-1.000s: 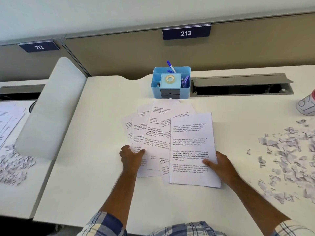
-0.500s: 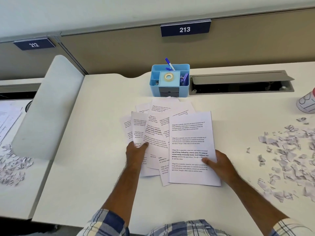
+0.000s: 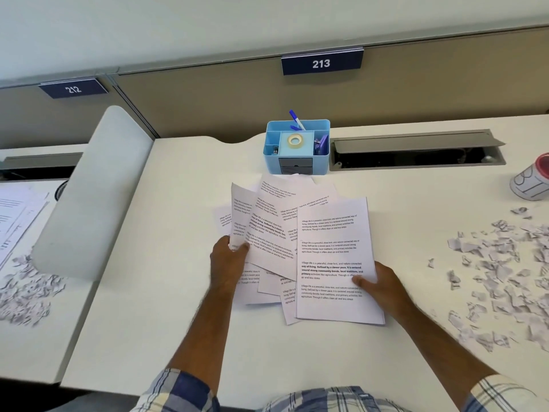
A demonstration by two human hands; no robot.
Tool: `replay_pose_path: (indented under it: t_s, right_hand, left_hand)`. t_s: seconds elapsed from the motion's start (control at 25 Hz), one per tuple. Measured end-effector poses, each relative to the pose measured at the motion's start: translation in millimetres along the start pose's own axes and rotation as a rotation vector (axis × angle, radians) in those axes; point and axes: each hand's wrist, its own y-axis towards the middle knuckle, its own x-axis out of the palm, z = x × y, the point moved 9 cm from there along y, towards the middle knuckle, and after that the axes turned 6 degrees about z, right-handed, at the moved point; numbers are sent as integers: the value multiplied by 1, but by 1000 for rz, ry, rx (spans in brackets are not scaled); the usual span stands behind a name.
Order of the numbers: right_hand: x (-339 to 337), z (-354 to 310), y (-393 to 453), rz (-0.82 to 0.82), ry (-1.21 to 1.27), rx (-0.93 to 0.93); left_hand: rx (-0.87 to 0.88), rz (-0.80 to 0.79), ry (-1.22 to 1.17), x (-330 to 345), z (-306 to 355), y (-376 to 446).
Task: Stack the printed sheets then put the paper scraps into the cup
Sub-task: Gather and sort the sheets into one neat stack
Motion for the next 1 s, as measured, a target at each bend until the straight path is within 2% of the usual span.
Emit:
replay_pose_path:
  t_s: [0.36,0.56,0.8,1.0]
  right_hand:
    - [-4,-4,-9,13,33,14]
    - [-9,-24,-27,-10,204,-4]
    - [-6,-49,-52,-25,371,-5]
    - [10,-79,-73,-112,476,-32]
  left_hand:
    - [84,156,-10,-86,12,-10]
    - [91,198,-170,-123,8,-19]
    - [13,21,-551,-110,17,-38]
    - [22,-224,-686,-74,45,-76]
